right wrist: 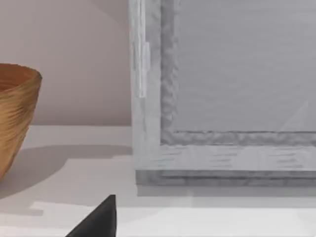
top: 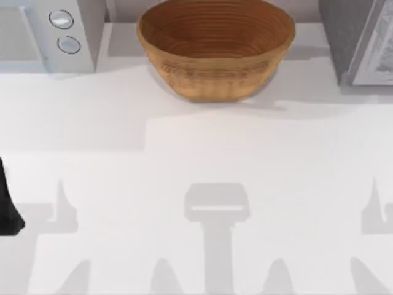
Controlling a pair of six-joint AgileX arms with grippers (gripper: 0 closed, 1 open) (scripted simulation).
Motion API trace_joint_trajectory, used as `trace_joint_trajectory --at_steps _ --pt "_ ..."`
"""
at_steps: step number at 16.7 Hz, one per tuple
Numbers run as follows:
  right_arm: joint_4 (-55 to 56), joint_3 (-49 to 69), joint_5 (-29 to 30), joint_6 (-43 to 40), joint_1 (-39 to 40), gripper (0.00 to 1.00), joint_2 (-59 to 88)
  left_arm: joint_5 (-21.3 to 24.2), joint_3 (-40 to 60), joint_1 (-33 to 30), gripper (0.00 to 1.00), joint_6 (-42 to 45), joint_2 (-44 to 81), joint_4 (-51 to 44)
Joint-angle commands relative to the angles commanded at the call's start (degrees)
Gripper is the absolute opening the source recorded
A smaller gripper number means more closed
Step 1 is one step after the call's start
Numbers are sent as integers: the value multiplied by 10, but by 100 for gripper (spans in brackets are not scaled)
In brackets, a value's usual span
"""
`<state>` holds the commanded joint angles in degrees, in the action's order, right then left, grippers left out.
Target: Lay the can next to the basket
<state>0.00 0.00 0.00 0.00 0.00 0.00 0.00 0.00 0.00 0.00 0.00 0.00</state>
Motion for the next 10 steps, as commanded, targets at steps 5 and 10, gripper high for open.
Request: trace_joint_trajectory --at_steps 5,10 --pt "0 0 0 0 0 100 0 0 35 7 100 25 36 -28" --pt "0 0 0 0 0 100 0 0 202 37 100 133 215 -149"
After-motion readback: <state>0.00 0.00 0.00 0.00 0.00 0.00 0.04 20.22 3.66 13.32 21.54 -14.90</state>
